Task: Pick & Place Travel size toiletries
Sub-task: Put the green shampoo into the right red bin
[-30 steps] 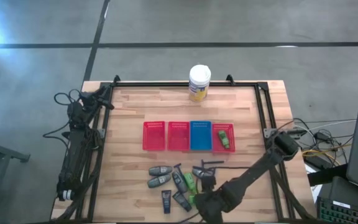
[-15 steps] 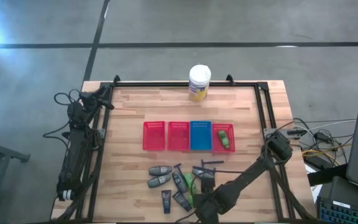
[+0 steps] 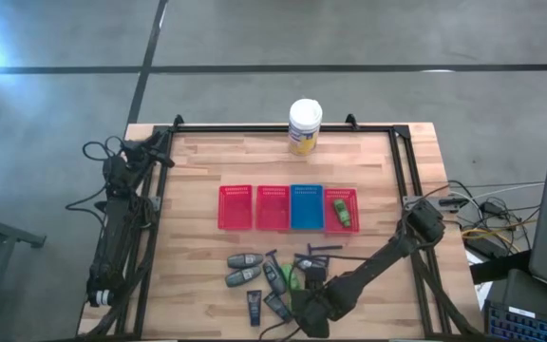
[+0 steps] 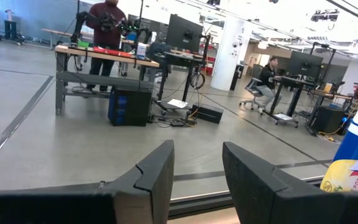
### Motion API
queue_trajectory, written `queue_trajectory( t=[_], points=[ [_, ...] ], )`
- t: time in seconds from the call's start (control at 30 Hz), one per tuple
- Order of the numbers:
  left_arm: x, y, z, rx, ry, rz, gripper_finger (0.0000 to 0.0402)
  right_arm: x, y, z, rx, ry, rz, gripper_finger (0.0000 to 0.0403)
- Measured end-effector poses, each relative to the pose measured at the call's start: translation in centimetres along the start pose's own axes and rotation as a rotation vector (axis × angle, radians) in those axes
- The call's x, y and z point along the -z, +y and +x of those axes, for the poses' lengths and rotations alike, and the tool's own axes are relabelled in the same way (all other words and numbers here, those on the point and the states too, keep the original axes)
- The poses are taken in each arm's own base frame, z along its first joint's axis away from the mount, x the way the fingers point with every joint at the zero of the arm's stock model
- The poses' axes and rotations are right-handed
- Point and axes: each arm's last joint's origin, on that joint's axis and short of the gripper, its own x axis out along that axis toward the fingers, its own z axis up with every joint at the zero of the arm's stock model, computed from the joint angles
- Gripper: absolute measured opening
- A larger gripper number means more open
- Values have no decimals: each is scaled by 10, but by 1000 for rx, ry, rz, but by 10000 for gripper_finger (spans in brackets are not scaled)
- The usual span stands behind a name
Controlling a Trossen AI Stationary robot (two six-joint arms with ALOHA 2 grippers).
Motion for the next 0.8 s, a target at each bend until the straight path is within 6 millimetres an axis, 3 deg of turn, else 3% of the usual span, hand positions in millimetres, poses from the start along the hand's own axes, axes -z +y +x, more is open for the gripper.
queue_trajectory(
  t=[0.33, 0.43, 0.53, 0.67, 0.8],
  points=[
    [0, 0, 0, 0, 0, 0, 142, -5, -2, -2, -55, 37, 22, 158],
    [0, 0, 0, 0, 0, 0, 142, -9, -1, -14, -53, 73, 25, 137],
    [0, 0, 0, 0, 0, 0, 142, -10, -3, -38, -28, 99, 75, 133],
    [0, 0, 0, 0, 0, 0, 143, -4, -12, -71, 64, 78, 275, 143],
    [0, 0, 0, 0, 0, 0, 142, 10, -40, -105, 254, 26, 730, 142]
  ],
)
